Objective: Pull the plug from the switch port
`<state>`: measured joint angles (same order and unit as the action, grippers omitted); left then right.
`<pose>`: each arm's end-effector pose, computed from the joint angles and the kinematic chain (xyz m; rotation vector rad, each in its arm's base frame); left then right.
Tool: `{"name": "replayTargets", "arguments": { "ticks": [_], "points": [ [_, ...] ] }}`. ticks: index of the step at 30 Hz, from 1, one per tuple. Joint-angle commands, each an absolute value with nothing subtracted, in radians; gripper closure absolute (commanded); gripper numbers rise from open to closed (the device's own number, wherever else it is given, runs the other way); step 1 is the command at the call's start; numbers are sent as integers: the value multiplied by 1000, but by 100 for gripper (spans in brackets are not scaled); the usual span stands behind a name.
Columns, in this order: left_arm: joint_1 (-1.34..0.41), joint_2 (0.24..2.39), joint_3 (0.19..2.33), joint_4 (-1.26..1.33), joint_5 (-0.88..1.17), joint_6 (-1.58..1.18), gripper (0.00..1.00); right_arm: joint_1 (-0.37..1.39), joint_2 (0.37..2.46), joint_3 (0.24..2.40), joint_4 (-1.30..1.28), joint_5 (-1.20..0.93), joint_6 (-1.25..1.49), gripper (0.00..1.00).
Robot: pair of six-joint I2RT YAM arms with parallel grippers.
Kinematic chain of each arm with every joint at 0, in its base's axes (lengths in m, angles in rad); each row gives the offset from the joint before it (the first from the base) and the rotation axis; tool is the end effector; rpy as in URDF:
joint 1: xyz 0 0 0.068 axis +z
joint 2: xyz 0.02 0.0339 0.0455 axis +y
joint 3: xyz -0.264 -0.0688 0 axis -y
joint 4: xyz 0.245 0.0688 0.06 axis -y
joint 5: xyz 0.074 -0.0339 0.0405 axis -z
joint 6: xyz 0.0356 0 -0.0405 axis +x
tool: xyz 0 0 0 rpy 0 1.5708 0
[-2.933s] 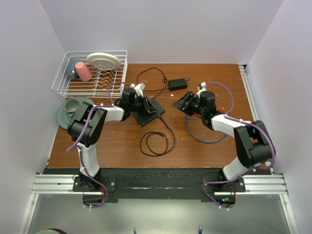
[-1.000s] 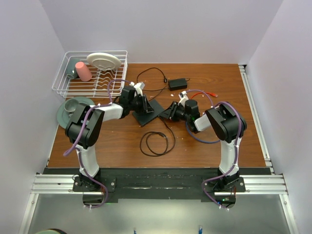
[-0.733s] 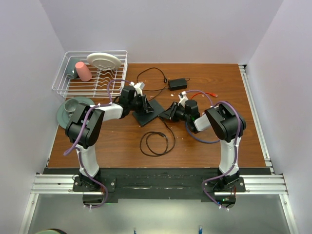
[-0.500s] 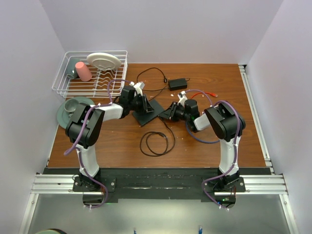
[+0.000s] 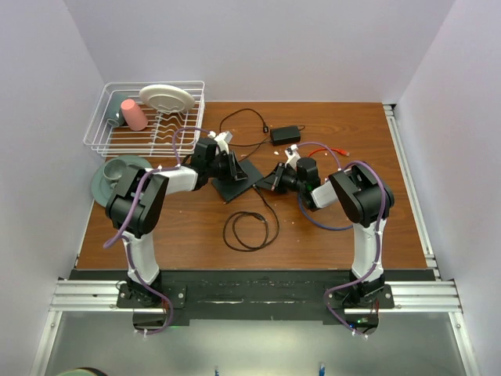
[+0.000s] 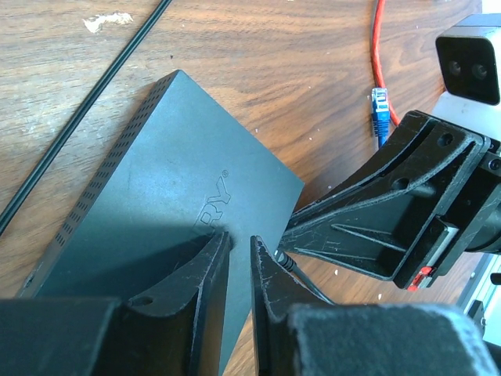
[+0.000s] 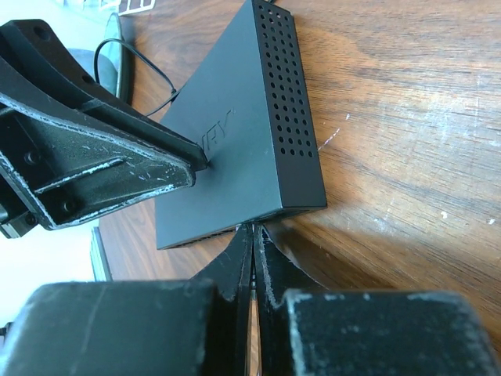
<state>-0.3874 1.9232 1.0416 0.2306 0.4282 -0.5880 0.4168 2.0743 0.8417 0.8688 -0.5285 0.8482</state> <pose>0.3628 -0.1640 0.1459 0.0164 2.3448 -0.9890 0.3431 0.1715 0.0963 0.0667 2.1294 1.3105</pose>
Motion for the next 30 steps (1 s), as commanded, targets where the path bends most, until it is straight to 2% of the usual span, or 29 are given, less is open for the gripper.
{"name": "replayTargets", "arguments": {
  "ticks": [1, 3, 4, 6, 8, 11, 18, 30],
  "points": [
    [-385, 1970, 1040, 179, 419, -587, 77, 423, 2109, 828, 847, -518, 841, 100],
    [-385, 1971, 1039, 183, 422, -591, 77, 425, 2117, 818, 864, -526, 850, 100],
    [-385, 1973, 1037, 187, 425, -592, 78, 425, 2120, 815, 876, -529, 856, 97],
    [-385, 1974, 1037, 189, 426, -595, 78, 422, 2128, 805, 894, -534, 883, 86],
    [-385, 1973, 1035, 190, 428, -595, 78, 422, 2135, 802, 936, -552, 910, 70],
    [-385, 1970, 1032, 190, 428, -594, 78, 420, 2141, 792, 972, -555, 948, 63],
    [-383, 1968, 1032, 190, 428, -592, 78, 394, 2160, 781, 1048, -609, 1017, 62],
    [-387, 1980, 1026, 209, 437, -606, 78, 403, 2160, 822, 874, -660, 925, 62]
  ]
}}
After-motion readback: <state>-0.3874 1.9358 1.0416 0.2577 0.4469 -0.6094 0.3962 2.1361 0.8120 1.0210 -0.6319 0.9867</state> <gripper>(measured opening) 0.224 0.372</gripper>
